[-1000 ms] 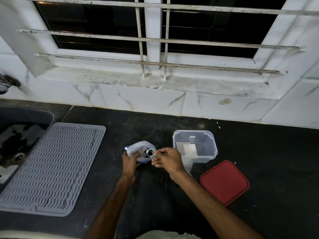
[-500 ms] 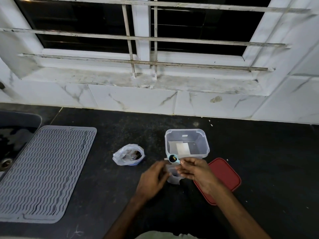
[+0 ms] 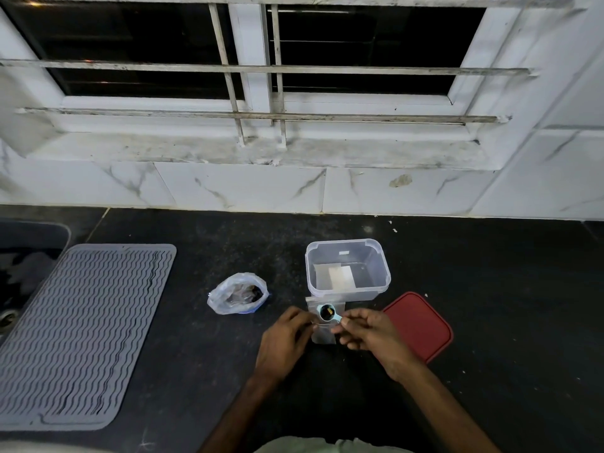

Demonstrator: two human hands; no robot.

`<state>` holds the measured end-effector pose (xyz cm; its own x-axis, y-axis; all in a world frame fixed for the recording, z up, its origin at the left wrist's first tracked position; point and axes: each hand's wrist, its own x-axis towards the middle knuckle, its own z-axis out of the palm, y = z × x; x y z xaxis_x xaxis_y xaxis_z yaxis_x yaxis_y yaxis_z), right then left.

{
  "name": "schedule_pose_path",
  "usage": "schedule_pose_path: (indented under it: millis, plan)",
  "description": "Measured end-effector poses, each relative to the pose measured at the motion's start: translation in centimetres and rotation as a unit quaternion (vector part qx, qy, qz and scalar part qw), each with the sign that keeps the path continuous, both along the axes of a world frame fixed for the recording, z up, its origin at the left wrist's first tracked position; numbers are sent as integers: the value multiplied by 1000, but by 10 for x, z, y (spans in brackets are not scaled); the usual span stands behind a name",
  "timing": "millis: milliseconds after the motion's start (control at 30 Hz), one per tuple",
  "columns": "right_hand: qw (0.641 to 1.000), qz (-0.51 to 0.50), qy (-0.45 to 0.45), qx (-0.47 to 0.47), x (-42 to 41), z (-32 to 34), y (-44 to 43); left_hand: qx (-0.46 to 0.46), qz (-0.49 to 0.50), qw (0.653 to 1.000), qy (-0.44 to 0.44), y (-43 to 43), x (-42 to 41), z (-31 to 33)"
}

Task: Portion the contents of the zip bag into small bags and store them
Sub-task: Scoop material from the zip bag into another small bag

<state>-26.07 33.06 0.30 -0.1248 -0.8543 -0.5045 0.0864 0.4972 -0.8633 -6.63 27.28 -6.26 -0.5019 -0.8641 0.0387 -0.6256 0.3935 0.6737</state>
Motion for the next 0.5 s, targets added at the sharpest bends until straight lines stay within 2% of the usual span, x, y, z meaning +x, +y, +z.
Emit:
schedule_pose_path:
  millis: [167,267,400,500]
  plan:
    - [999,-3,49,-9,0,-12,-2,11,-10,1000,1,2,2,-1]
    - [989,14,142,-35,0,-18,-2,9,-10,1000,7,3,2,-1]
    - [931,51,339,-127,0,-27,1,13,-6,1000,19,2,1,-3]
    - [917,54,364,-154,1,-31,3,15,-3,999,28,3,1,-5]
